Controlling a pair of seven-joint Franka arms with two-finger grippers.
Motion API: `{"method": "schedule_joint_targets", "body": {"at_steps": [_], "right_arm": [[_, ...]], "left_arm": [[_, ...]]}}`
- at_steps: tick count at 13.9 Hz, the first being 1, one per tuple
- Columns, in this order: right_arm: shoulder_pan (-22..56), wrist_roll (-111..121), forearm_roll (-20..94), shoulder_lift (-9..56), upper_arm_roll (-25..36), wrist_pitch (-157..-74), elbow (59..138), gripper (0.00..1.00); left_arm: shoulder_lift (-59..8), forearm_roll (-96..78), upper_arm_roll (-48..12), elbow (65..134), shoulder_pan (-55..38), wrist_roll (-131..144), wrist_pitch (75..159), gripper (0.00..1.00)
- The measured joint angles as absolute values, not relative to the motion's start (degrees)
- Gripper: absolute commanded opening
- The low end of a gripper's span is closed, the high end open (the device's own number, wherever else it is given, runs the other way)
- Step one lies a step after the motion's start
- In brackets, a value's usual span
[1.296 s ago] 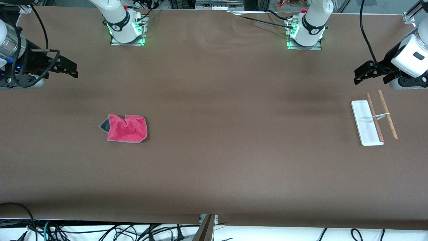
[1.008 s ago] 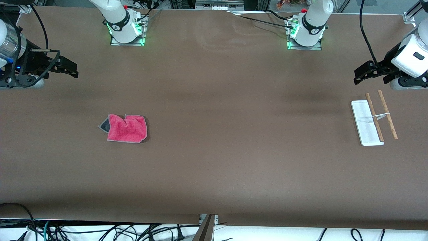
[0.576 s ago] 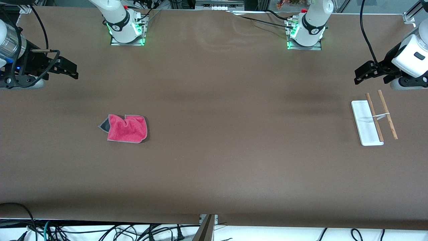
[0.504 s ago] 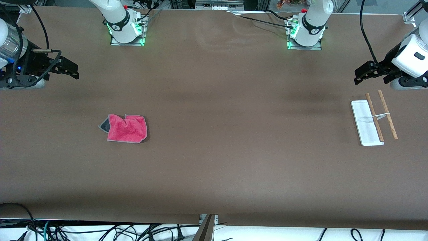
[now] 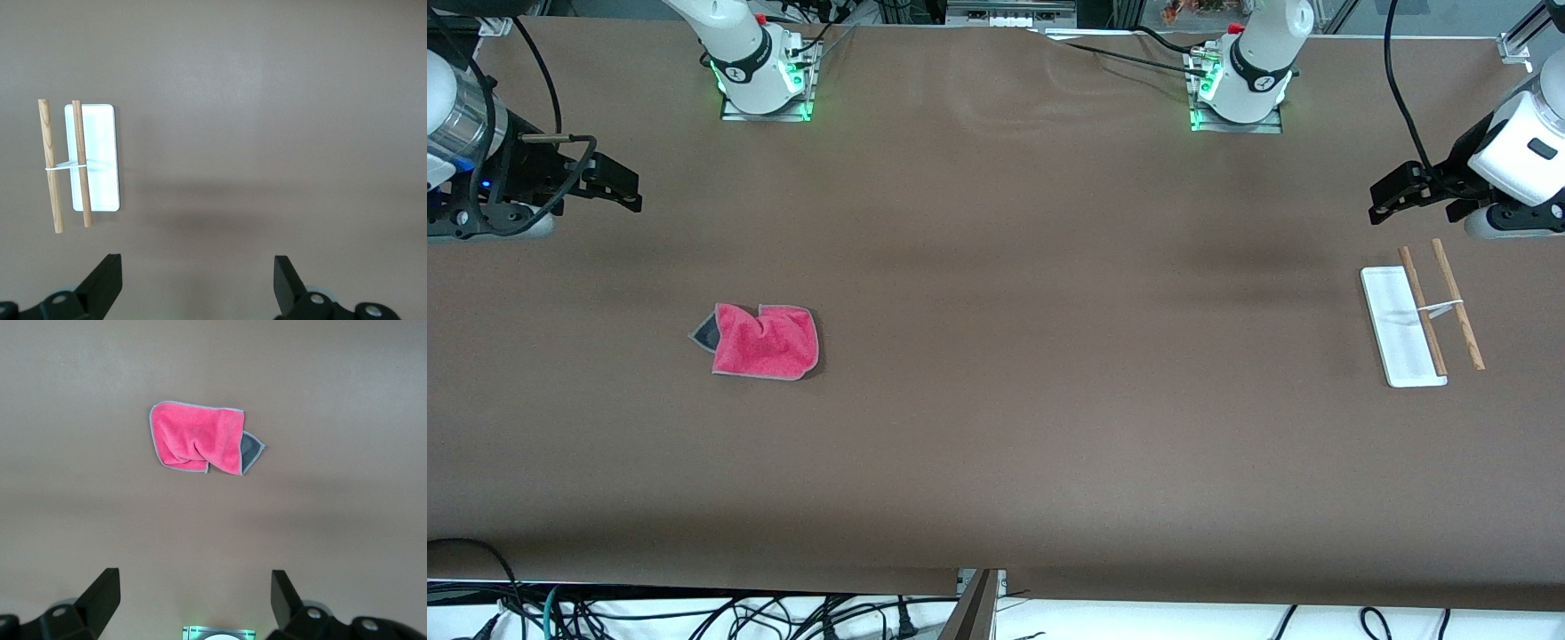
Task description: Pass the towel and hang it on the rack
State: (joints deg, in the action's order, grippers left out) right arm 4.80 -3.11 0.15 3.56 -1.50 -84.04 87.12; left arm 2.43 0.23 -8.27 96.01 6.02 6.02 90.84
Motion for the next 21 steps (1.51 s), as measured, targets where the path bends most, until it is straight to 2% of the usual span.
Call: {"method": "schedule_joint_targets", "body": {"at_steps": [21], "right_arm": [[4.79, -3.11, 0.16, 3.54, -1.48, -85.18, 87.12, 1.0]], "left_arm": [[2.43, 0.23, -8.27, 96.01, 6.02, 6.02, 90.41, 1.0]]}}
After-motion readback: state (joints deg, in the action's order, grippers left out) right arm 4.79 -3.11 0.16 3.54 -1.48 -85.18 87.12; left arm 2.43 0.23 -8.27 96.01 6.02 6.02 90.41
